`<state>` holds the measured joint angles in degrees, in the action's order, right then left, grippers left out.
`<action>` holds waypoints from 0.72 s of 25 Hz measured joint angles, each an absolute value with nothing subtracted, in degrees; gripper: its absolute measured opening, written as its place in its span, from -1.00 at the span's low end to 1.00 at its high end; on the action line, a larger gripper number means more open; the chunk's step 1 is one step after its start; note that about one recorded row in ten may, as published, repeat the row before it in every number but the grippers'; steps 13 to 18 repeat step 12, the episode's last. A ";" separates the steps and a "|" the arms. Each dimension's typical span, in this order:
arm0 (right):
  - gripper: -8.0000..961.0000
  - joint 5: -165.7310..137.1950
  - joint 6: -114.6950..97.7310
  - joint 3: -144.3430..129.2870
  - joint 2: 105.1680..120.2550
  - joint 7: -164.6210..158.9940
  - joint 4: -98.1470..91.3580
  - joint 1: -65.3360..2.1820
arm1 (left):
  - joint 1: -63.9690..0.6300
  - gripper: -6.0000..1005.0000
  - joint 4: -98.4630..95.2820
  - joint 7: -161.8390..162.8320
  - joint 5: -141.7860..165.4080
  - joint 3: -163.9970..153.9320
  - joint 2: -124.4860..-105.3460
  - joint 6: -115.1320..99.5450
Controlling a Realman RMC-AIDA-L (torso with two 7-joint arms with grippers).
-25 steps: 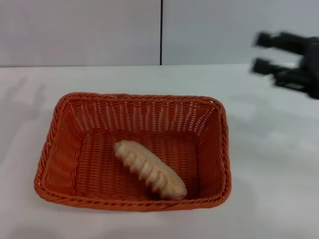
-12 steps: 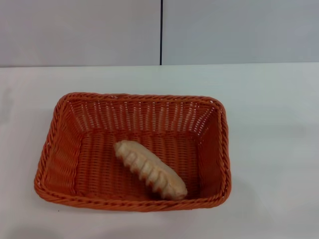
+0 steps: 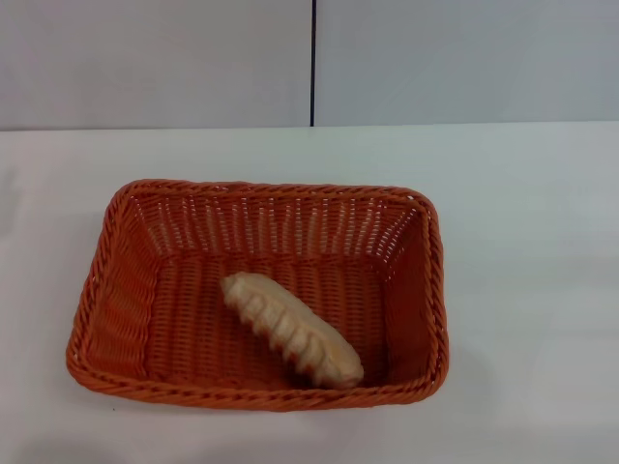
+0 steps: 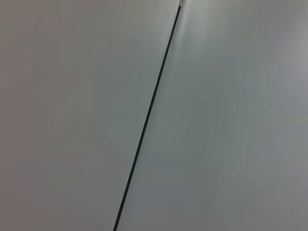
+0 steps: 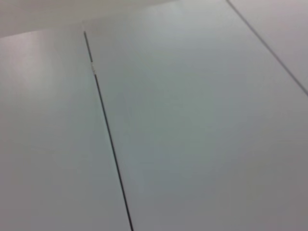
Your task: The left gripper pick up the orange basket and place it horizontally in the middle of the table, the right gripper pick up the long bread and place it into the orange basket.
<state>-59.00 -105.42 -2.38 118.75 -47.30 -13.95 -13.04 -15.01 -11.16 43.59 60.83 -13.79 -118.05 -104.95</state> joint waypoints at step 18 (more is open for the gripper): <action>0.43 -58.97 -102.99 -1.63 118.76 -47.22 -13.24 -13.21 | -15.36 0.12 -9.99 43.60 61.25 -14.21 -118.03 -104.69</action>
